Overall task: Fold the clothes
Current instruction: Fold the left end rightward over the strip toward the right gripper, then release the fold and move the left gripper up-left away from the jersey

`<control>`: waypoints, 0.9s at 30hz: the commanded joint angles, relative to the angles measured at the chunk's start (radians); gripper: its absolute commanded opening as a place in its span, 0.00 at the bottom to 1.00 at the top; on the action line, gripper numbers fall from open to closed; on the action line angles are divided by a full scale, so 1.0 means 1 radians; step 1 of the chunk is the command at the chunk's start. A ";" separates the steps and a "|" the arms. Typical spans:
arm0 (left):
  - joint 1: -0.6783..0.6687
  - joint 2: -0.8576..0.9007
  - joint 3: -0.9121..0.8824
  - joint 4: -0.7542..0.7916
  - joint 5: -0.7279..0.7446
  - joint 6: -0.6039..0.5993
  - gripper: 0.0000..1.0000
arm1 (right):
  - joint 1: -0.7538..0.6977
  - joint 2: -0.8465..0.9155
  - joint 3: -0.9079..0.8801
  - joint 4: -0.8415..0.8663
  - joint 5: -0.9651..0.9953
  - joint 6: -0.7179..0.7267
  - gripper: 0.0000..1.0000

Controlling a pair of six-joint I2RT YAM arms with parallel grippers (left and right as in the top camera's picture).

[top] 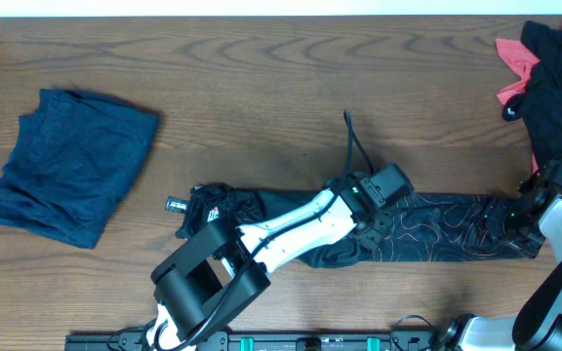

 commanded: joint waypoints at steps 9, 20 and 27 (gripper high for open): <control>0.179 -0.121 0.013 -0.188 -0.111 0.016 0.37 | -0.013 0.029 -0.016 -0.014 -0.007 -0.002 0.74; 0.450 -0.145 0.010 -0.451 -0.128 -0.051 0.37 | -0.015 0.020 0.076 -0.173 0.098 0.065 0.96; 0.526 -0.235 0.011 -0.447 -0.128 -0.035 0.37 | -0.016 0.020 0.119 -0.140 0.054 -0.080 0.99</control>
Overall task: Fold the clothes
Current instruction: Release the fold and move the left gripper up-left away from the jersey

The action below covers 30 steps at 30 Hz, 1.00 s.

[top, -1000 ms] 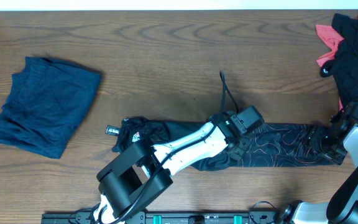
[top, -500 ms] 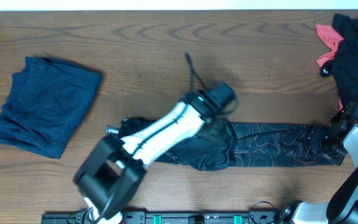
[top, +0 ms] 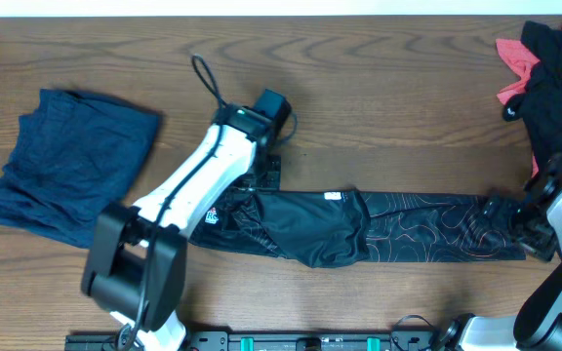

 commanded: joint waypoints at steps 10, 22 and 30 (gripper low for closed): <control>0.040 -0.291 0.006 0.010 -0.011 0.013 0.37 | -0.016 0.136 0.017 0.057 -0.082 -0.194 0.93; 0.152 -0.393 0.006 0.006 -0.011 0.013 0.38 | -0.026 0.158 0.153 -0.034 -0.036 -0.140 0.06; 0.222 -0.421 0.006 -0.010 -0.011 0.013 0.38 | -0.005 0.152 0.455 -0.332 -0.031 -0.136 0.04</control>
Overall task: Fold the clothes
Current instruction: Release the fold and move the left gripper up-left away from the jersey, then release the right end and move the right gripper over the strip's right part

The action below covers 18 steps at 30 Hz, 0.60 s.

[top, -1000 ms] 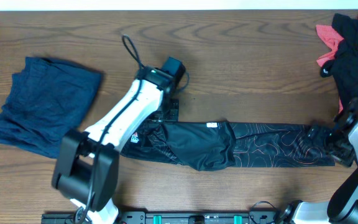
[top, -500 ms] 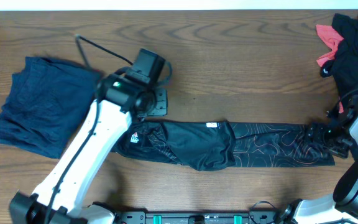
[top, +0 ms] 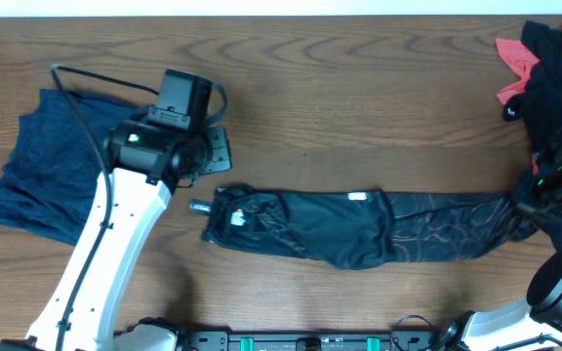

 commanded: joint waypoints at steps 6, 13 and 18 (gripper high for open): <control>0.022 -0.016 0.006 -0.017 -0.011 0.013 0.38 | 0.152 -0.023 0.130 -0.209 0.013 0.016 0.03; 0.022 -0.016 0.006 -0.021 -0.011 0.013 0.38 | 0.425 -0.025 0.130 -0.303 0.024 0.023 0.04; 0.022 -0.016 0.006 -0.021 -0.011 0.012 0.38 | 0.629 -0.024 0.129 -0.309 0.023 0.094 0.07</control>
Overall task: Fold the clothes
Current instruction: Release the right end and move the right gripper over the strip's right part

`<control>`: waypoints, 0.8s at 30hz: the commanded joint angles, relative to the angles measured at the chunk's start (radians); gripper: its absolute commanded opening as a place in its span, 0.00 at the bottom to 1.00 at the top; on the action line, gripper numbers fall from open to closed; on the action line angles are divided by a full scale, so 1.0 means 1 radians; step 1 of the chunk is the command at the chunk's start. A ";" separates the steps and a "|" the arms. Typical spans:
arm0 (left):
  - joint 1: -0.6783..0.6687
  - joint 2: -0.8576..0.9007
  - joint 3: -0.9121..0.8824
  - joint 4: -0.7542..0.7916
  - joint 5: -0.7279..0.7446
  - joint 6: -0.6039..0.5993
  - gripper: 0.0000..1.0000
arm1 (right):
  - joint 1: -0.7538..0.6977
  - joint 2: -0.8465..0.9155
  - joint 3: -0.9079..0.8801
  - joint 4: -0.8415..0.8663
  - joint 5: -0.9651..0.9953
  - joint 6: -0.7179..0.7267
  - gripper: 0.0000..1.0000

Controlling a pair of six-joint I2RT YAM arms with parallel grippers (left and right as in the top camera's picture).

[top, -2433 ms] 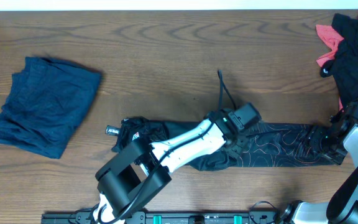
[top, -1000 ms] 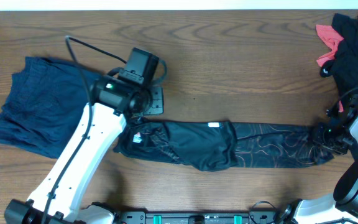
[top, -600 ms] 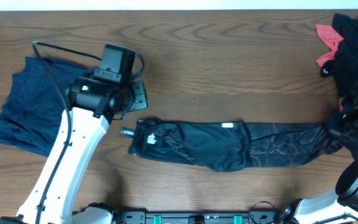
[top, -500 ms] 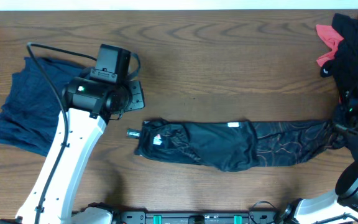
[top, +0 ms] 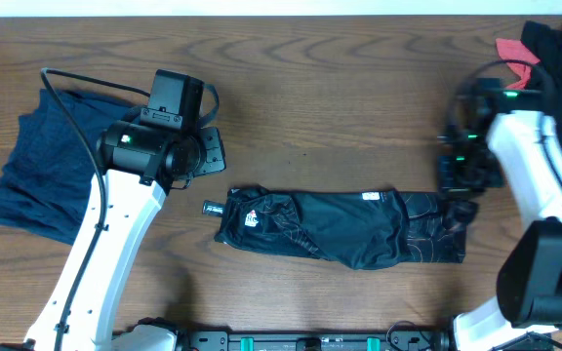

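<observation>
Black leggings (top: 330,226) with a thin line pattern on the leg lie stretched across the near middle of the table. Their waist end with a white logo (top: 247,219) points left. My right gripper (top: 458,208) hangs over the bunched right leg end and looks shut on it; the arm hides the grip itself. Up and to the left of the waist, my left gripper (top: 213,153) is open, holds nothing and is clear of the leggings.
A folded dark blue garment (top: 61,166) lies at the left, partly under the left arm. A pile of black and red clothes (top: 554,49) sits in the far right corner. Bare wooden table (top: 359,107) lies behind the leggings.
My right gripper has moved left and away from the table's right edge, with the leg end. The leggings now span a shorter length. The left arm has barely moved.
At first my left gripper was at the middle of the crumpled leggings and the right at the leg end. Then the left stood near the waist, the cloth smoother. Then it was open by the blue garment. Now the right has brought the leg end inward.
</observation>
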 commanded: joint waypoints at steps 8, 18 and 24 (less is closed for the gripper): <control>0.005 -0.013 0.006 -0.003 -0.011 0.013 0.38 | 0.346 -0.019 0.003 -0.004 -0.001 0.137 0.17; 0.005 -0.013 0.006 -0.008 -0.011 0.013 0.38 | 0.448 -0.013 0.000 -0.004 -0.024 0.156 0.63; 0.004 -0.010 0.005 -0.056 0.024 0.010 0.39 | 0.395 -0.013 0.000 -0.009 0.094 0.256 0.64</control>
